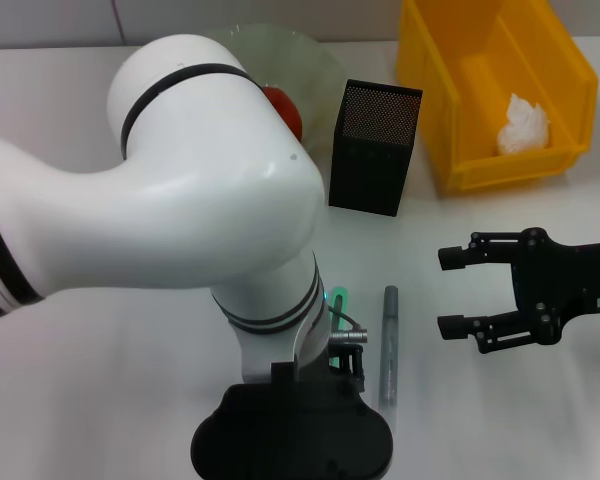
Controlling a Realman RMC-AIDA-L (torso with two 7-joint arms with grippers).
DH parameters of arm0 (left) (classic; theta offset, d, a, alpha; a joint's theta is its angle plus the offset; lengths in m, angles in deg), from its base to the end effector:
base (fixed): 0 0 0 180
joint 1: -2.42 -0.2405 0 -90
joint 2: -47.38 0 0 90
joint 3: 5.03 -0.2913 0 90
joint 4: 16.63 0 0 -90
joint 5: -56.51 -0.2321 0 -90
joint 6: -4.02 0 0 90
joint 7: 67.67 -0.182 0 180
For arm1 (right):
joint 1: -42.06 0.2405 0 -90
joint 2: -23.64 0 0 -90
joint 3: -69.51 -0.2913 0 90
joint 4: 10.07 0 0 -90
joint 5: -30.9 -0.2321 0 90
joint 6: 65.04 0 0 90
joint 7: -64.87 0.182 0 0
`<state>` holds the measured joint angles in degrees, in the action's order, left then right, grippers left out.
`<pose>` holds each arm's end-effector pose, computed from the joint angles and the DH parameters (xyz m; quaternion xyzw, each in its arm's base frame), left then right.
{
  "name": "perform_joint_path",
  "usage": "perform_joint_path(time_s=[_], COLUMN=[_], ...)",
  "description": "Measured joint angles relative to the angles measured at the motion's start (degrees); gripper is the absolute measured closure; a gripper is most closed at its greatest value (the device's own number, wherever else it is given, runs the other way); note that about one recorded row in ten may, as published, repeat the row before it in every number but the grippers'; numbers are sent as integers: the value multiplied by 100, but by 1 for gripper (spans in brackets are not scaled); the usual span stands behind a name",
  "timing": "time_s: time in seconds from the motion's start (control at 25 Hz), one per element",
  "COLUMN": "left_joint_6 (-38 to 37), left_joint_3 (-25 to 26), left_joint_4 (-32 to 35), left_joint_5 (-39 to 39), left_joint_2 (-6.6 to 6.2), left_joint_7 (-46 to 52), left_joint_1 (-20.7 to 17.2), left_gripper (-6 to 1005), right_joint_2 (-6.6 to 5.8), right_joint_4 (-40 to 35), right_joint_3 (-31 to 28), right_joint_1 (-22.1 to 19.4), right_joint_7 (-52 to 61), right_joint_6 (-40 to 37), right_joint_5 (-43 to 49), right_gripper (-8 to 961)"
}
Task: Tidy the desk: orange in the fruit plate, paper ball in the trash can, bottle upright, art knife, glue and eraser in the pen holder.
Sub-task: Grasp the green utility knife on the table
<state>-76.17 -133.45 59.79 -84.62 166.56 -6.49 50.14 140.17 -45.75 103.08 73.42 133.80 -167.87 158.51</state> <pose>-0.1352 0.3044 -0.1958 0.6470 -0.6931 -0.2422 0.2055 0.2999 0.3354 -0.0392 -0.9694 0.1303 0.2052 0.0342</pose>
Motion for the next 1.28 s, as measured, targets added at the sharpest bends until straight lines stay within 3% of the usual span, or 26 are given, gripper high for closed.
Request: perform_joint_path(time_s=[1.04, 1.28], left_joint_6=[27, 46], left_joint_3=[-65, -94], left_joint_4=[58, 14], left_joint_5=[8, 13], left_joint_2=[0, 0], left_joint_7=[47, 60], left_joint_1=[-8, -22], left_gripper=[415, 510], right_joint_2=[4, 9], right_joint_4=[0, 7], right_joint_3=[0, 0], right_joint_1=[-6, -20], right_joint_7=[-86, -139], right_joint_6=[-22, -34], right_joint_5=[0, 0], right_gripper=[139, 140])
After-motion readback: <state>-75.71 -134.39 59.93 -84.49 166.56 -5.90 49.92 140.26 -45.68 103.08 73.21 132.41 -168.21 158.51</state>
